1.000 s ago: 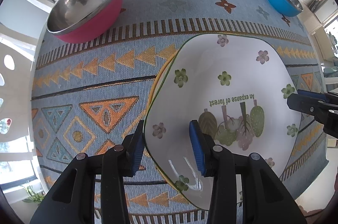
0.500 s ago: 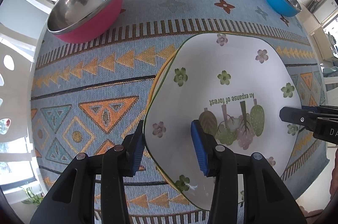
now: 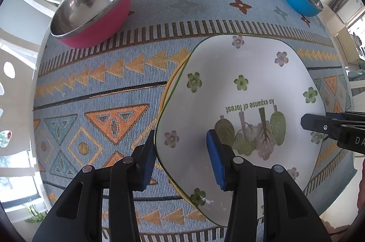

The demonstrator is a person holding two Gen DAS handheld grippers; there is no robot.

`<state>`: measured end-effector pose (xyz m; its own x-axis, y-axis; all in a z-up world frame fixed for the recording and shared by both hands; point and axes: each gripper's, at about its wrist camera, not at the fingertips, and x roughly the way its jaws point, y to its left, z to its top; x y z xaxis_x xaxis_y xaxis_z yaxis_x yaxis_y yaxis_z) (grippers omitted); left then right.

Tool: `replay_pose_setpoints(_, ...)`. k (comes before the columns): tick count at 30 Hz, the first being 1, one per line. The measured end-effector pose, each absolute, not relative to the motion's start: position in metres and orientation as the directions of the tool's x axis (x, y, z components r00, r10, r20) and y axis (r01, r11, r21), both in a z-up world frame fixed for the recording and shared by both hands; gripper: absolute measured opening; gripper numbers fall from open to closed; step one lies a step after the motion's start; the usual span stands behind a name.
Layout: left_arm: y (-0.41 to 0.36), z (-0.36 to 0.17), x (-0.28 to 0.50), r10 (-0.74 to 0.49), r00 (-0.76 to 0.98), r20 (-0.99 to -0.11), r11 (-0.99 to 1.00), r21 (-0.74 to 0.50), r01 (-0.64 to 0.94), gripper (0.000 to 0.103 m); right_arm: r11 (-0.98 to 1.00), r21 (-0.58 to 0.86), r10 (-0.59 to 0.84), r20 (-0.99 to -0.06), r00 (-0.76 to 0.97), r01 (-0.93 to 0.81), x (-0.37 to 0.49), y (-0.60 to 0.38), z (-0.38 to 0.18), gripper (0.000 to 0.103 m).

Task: Organize plates and bowls
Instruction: 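Open both tools to release the forest plate on the stack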

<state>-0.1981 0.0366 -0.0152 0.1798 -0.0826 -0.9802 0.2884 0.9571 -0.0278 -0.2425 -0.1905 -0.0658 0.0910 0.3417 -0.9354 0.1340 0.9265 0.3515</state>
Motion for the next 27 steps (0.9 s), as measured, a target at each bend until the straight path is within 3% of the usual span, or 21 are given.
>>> replay_pose_setpoints(12, 0.034, -0.016, -0.196, -0.081, 0.174, -0.981, 0.952, -0.024, 0.307, 0.042, 0.928, 0.346, 0.336, -0.938, 0.092, 0.136, -0.243, -0.189, -0.066, 0.028)
replay_pose_setpoints(19, 0.021, -0.013, -0.201, -0.014, 0.185, -0.983, 0.936, 0.052, 0.349, 0.04, 0.936, 0.317, 0.3, -0.945, 0.128, 0.151, -0.243, -0.194, -0.055, 0.029)
replay_pose_setpoints(27, 0.026, 0.012, -0.19, -0.063, 0.21, -0.976, 0.948, 0.007, 0.317, 0.04, 0.942, 0.282, 0.242, -0.946, 0.215, 0.18, -0.24, -0.211, -0.027, 0.028)
